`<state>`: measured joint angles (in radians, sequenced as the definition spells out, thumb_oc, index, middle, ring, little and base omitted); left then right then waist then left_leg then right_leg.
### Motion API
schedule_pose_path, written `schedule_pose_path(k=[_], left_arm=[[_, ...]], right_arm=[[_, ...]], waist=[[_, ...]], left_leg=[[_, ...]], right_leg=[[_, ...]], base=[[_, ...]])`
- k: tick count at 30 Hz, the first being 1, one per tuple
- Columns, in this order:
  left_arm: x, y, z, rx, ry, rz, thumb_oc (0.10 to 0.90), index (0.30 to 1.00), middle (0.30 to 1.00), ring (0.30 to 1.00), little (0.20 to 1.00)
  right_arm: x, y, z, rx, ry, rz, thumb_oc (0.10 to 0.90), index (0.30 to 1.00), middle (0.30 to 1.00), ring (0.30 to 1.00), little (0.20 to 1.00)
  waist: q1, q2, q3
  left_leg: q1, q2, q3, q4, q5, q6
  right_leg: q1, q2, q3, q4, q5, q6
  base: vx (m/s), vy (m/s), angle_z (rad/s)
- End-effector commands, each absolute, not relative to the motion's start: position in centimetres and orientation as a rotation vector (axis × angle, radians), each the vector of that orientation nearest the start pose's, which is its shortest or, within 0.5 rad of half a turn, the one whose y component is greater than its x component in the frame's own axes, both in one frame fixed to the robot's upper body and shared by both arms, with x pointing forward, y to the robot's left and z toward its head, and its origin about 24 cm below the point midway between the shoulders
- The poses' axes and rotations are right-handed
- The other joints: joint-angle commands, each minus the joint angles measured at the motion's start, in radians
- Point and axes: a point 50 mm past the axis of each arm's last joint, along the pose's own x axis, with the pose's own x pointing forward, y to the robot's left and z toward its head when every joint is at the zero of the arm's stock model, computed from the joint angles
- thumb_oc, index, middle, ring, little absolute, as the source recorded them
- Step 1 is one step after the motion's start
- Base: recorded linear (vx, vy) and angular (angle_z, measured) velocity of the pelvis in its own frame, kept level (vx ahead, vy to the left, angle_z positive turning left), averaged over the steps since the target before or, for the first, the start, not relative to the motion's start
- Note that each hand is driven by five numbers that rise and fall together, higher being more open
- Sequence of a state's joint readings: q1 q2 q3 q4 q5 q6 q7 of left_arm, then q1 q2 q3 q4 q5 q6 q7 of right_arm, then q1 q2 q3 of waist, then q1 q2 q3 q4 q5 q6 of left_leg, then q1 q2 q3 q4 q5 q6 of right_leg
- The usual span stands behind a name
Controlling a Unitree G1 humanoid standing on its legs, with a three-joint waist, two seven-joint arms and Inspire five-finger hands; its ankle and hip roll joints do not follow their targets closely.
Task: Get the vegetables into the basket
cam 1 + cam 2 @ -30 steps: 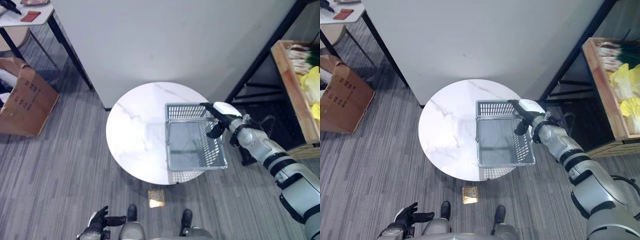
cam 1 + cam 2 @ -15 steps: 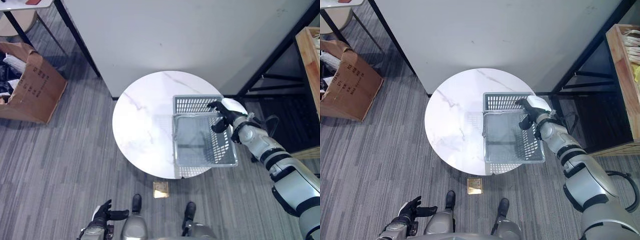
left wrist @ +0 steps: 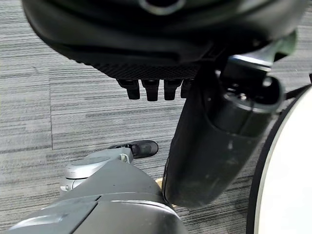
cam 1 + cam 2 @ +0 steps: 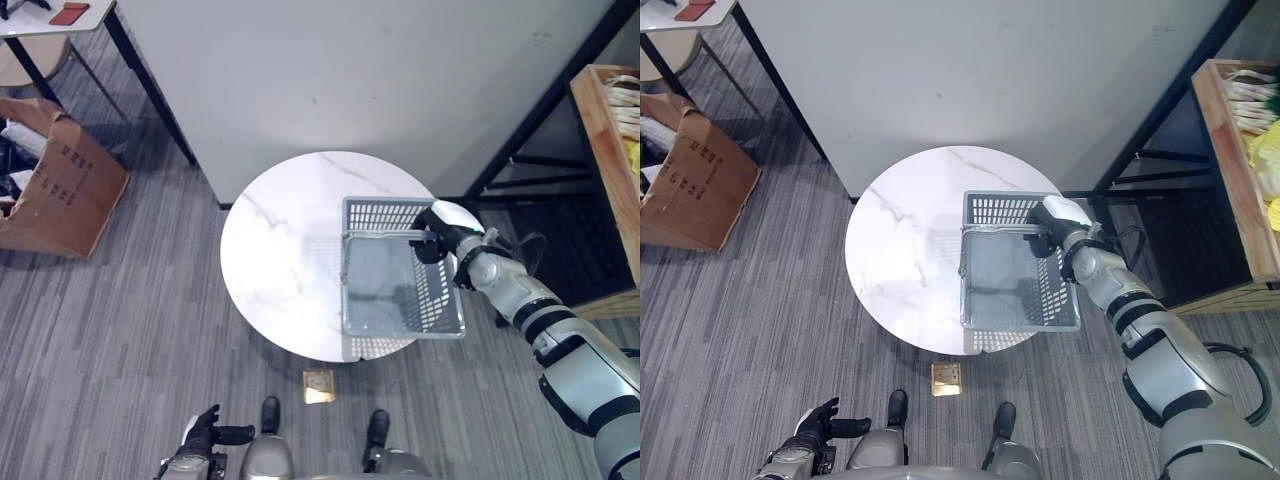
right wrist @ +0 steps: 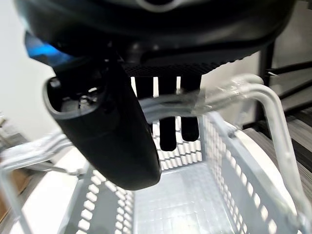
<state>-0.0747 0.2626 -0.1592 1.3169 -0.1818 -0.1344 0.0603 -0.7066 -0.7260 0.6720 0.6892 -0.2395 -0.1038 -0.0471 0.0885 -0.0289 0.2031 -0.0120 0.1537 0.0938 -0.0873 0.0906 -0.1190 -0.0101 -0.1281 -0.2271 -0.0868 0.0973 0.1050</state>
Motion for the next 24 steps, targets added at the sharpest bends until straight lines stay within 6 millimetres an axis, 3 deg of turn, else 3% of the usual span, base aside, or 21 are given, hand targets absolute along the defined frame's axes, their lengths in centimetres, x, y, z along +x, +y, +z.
schedule_pose_path(k=[1,7,14,19,24], left_arm=[[6.5,25.7,-16.1,0.308,1.29,0.153,0.9,1.0,1.0,1.0,1.0],[5.0,26.7,-16.1,0.332,1.344,0.143,0.9,1.0,1.0,1.0,1.0],[3.8,27.4,-16.0,0.372,1.383,0.124,0.9,1.0,1.0,1.0,1.0],[3.4,27.4,-16.0,0.355,1.383,0.142,0.9,1.0,1.0,1.0,1.0],[3.5,27.0,-16.1,0.393,1.378,0.087,0.9,1.0,1.0,1.0,1.0]], right_arm=[[36.1,-22.2,15.0,-1.233,-0.238,0.176,0.4,0.3,0.3,0.3,0.3],[32.7,-22.5,17.1,-1.231,-0.348,0.297,0.4,0.3,0.3,0.3,0.3],[30.5,-22.2,18.3,-1.207,-0.415,0.371,0.4,0.3,0.3,0.3,0.3],[29.6,-22.7,18.0,-1.189,-0.411,0.361,0.4,0.3,0.3,0.3,0.3],[27.9,-24.3,16.9,-1.203,-0.36,0.33,0.4,0.3,0.3,0.3,0.3]], waist=[[-0.02,-0.06,-0.055],[-0.053,-0.056,-0.085],[-0.074,-0.055,-0.098],[-0.087,-0.061,-0.097],[-0.109,-0.076,-0.094]], left_leg=[[0.031,0.017,0.0,0.0,-0.05,-0.017],[0.076,0.011,0.027,0.0,-0.067,-0.012],[0.096,0.008,0.056,0.0,-0.074,-0.01],[0.1,0.003,0.086,0.0,-0.079,-0.006],[0.108,-0.035,0.11,0.0,-0.097,0.019]], right_leg=[[0.033,-0.1,0.029,0.0,0.025,0.086],[0.059,-0.108,0.044,0.0,0.023,0.093],[0.056,-0.109,0.062,0.0,0.031,0.101],[0.037,-0.119,0.074,0.002,0.063,0.115],[0.016,-0.156,0.099,0.014,0.122,0.145]], base=[[0.01,0.02,-0.11],[0.02,0.028,-0.14],[-0.01,0.02,-0.12],[-0.03,0.055,-0.2],[-0.05,0.14,-0.13]])
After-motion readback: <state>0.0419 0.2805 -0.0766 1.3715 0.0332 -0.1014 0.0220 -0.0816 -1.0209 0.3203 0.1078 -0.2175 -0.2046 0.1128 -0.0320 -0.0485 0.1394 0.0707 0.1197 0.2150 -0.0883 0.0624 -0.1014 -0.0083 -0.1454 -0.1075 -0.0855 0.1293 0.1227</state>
